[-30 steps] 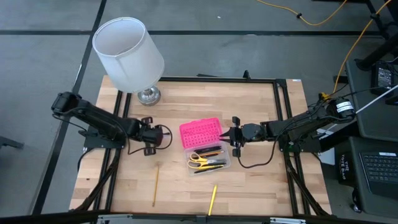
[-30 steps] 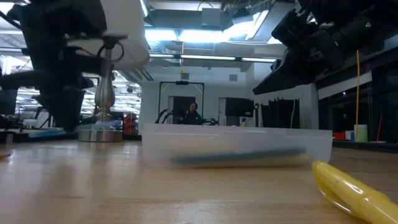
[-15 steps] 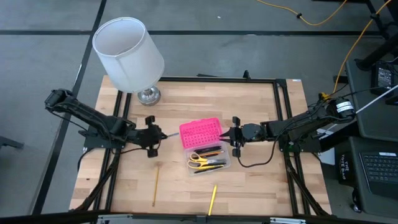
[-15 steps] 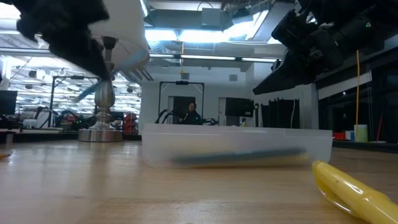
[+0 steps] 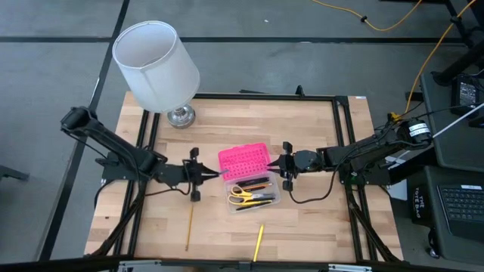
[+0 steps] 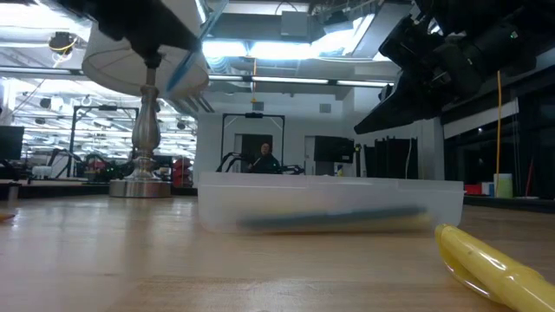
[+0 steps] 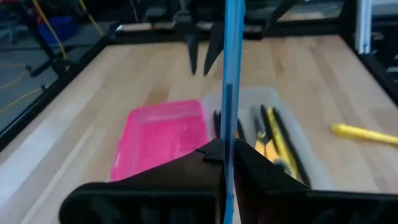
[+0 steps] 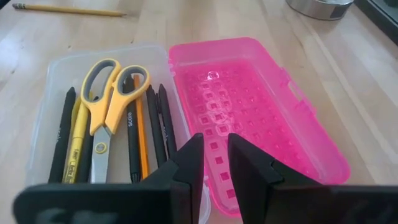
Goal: Pick & place school supplies into a supply box
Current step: Put the light blue pen into the pink supply box
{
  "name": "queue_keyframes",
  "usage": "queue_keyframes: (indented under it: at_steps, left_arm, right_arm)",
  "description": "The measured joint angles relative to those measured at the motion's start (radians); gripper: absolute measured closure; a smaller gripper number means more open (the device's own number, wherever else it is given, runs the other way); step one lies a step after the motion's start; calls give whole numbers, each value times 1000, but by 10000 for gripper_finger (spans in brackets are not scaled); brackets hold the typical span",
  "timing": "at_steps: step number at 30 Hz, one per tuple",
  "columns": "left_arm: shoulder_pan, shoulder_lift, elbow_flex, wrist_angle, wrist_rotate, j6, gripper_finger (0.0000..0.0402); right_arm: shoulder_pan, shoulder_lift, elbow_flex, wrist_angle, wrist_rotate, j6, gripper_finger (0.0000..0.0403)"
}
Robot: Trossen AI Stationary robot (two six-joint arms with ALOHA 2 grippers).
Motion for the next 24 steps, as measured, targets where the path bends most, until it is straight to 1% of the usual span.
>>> queue_keyframes:
  at_steps: [4,9,15,19,24]
  left_arm:
    - [-21,62,0,72,12,44,398]
    - [-31,128,0,98,-8,72,398]
    - [-28,149,0,114,26,86,398]
    - [-27,145,0,185,85,164,398]
    - [-3,144,0,270,217,260,398]
  right_arm:
    - [0,0,0,-1,0,-1,325]
    - [0,0,0,-2,1,11,325]
    - [0,0,0,-2,1,29,325]
    - [0,0,0,0,1,26,325]
    - [-3,0,0,68,1,-37,325]
